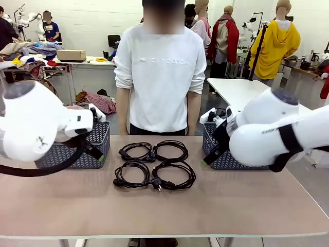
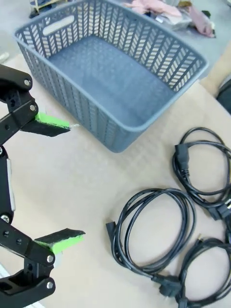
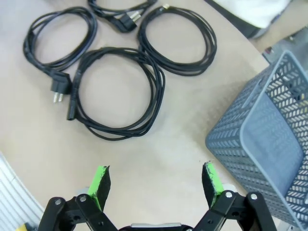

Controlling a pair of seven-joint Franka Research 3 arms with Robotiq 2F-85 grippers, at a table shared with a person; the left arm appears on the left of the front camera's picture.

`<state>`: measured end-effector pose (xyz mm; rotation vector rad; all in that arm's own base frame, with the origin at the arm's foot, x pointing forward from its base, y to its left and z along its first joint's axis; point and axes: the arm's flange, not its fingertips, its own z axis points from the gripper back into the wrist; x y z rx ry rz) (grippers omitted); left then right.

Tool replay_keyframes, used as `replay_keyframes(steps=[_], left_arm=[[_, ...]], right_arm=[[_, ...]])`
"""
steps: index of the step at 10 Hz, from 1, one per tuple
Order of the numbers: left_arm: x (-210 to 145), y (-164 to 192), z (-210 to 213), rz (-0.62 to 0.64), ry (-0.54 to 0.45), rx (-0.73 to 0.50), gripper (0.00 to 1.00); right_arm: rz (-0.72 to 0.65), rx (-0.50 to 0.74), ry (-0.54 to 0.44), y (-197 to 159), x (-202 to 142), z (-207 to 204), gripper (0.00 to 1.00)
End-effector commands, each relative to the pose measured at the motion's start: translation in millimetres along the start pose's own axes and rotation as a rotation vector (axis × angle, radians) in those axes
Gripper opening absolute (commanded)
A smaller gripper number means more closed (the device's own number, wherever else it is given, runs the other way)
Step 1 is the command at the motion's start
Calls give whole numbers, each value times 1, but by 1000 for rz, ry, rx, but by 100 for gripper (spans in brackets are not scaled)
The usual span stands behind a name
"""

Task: Organize the cables according to human instructions.
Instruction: Pick up a bundle of cables and place it in the basket indicated by the human.

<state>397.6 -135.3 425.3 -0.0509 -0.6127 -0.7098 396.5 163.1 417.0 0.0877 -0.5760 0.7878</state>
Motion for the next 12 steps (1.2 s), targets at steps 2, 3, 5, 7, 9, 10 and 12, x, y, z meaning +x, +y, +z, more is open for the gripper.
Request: replay_keyframes(steps=[2,3,5,7,9,10,12], left_arm=[[1,37,38,-58,-34,-108,100],[1,45,49,-64,-55,-139,100],[-1,62,69,-56,-109,-218,100],[-7,76,85,-40,-144,-252,100],[-15,89,93,-34,-166,-260,100],[-17,95,94,-25,-183,-277,100],[-22,109,95,6,-184,-293,100]], right_arm=[[70,133,-60,-37,-6,34,100],[69,190,-101,-45,-9,44,100],[68,289,-188,-60,-16,64,100],[58,311,-203,-70,-22,76,100],[45,336,-250,-78,-25,87,100],[47,348,-265,-80,-26,90,100],[57,348,-267,-80,-24,90,100]])
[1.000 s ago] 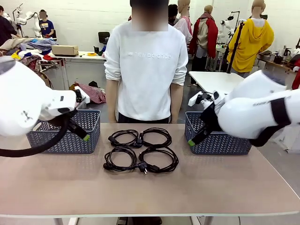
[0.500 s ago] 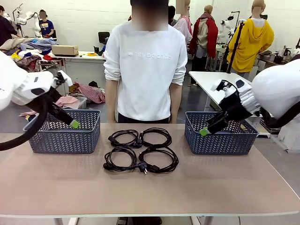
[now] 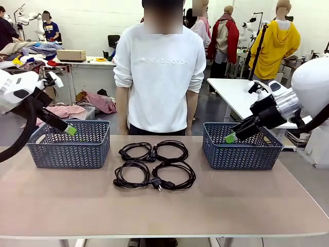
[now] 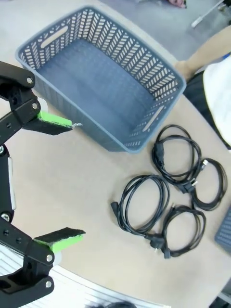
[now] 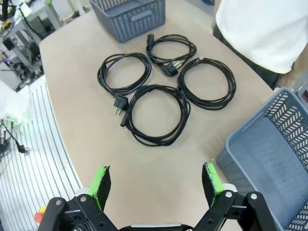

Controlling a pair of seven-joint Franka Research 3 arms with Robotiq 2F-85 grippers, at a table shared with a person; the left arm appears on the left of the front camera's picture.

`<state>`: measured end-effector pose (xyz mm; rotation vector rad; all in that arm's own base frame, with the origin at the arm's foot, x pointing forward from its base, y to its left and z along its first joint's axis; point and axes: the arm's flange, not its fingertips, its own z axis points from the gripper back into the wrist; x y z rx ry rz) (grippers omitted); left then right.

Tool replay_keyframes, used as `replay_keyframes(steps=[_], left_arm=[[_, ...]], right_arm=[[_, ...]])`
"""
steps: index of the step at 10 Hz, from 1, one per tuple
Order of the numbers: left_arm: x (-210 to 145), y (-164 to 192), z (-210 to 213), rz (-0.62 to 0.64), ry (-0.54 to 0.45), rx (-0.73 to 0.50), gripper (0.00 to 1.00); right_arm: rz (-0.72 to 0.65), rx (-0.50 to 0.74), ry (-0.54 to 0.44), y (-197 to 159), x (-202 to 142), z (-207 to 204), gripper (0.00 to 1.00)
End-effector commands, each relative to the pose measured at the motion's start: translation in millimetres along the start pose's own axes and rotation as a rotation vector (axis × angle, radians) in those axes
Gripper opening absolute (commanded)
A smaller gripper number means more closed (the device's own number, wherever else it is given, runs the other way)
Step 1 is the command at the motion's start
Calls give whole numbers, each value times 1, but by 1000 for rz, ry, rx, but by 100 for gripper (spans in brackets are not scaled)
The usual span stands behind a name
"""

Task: Organize the cables according to human instructions.
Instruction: Pick up a bundle of cables and place it in the basket indicated by the human.

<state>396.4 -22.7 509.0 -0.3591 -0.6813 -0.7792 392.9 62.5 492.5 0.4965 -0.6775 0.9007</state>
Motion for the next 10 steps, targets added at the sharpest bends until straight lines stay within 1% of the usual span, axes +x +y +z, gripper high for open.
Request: replay_keyframes(steps=[1,2,10], left_arm=[[0,16,2,12,-2,-21,100],[0,0,0,0,0,0,100],[0,0,0,0,0,0,100]], right_arm=[[30,-13,0,-1,4,-5,100],[0,0,0,0,0,0,100],[0,0,0,0,0,0,100]])
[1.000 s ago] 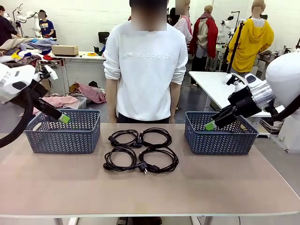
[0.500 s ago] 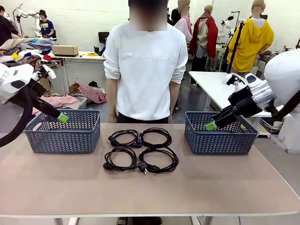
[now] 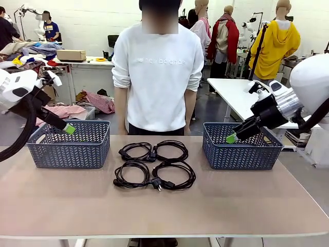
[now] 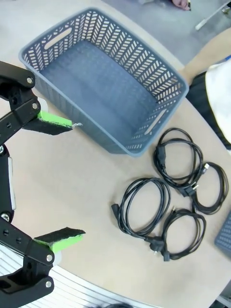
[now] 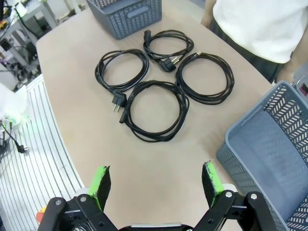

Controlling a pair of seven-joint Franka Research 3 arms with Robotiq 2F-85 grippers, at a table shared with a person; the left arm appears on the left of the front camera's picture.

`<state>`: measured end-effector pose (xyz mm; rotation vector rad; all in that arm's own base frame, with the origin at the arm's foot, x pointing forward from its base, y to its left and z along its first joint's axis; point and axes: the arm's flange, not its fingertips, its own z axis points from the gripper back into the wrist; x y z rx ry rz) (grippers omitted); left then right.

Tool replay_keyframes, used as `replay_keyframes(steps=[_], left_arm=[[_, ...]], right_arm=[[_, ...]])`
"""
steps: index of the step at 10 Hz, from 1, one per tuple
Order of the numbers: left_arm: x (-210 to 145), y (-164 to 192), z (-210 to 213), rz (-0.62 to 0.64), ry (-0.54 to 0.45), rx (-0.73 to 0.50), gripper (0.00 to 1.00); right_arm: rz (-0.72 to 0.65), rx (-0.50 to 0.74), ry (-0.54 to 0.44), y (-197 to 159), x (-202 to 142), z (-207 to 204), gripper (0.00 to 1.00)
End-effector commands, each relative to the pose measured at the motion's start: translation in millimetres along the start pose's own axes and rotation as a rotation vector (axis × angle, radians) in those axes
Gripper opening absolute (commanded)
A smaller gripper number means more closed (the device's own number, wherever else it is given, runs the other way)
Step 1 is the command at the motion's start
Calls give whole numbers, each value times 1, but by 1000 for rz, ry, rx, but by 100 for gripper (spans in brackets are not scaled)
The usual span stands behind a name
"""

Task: Organize the cables according to human instructions.
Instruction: Pick up a bundle of cables and place it in the basket indicated by the human.

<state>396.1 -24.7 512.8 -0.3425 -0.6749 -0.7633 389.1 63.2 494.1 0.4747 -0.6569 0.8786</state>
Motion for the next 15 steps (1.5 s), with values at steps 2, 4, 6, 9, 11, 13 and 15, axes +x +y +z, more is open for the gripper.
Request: replay_keyframes(steps=[2,4,6,9,11,13,15], left_arm=[[-3,2,-2,-12,-11,-17,100],[-3,2,-2,-12,-11,-17,100],[-3,2,-2,-12,-11,-17,100],[-3,2,-2,-12,-11,-17,100],[-3,2,-2,-12,-11,-17,100],[-3,2,-2,-12,-11,-17,100],[-3,2,-2,-12,-11,-17,100]], right_arm=[[21,19,-24,-4,0,-2,100],[21,19,-24,-4,0,-2,100],[21,19,-24,-4,0,-2,100],[21,19,-24,-4,0,-2,100],[21,19,-24,-4,0,-2,100],[21,19,-24,-4,0,-2,100],[21,19,-24,-4,0,-2,100]])
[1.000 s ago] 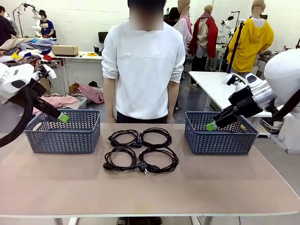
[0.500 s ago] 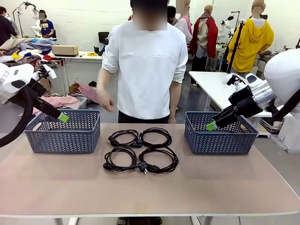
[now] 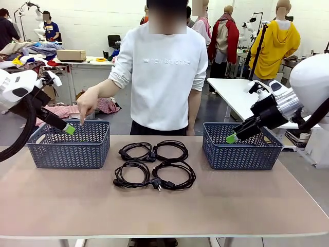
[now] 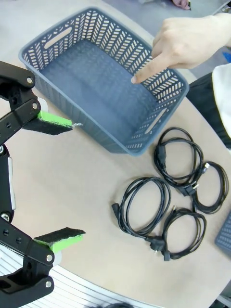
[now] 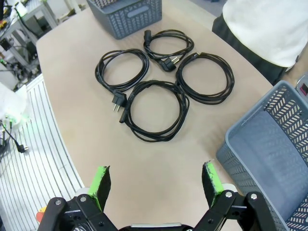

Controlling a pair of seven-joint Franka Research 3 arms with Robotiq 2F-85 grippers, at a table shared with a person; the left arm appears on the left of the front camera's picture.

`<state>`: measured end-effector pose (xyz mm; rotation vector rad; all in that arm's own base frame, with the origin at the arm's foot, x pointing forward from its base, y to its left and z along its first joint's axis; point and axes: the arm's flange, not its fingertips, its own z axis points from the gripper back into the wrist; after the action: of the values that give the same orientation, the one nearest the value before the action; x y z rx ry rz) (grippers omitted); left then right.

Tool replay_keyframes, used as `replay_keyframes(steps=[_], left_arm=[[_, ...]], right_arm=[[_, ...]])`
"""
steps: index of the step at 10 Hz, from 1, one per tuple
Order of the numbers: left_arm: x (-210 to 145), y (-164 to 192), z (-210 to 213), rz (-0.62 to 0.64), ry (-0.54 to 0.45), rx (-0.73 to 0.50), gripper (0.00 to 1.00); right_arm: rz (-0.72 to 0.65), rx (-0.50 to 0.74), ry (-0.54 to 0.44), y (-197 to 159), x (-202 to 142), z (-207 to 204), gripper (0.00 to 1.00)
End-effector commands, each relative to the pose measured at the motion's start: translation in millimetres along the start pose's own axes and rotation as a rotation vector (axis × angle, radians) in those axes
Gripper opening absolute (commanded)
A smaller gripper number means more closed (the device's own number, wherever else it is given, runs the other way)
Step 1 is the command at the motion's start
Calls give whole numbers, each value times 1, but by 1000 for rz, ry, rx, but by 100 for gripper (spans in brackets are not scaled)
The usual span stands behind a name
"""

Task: Organize the cables according to human instructions.
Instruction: Pick up a bundle of cables and place it in the basket indicated by the human.

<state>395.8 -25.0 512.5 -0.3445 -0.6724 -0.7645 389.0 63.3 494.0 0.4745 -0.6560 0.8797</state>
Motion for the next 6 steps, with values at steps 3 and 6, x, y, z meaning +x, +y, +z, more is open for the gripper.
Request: replay_keyframes(steps=[3,6], left_arm=[[-3,2,-2,-12,-12,-15,100],[-3,2,-2,-12,-12,-15,100]], right_arm=[[20,18,-25,-4,0,-2,100],[20,18,-25,-4,0,-2,100]])
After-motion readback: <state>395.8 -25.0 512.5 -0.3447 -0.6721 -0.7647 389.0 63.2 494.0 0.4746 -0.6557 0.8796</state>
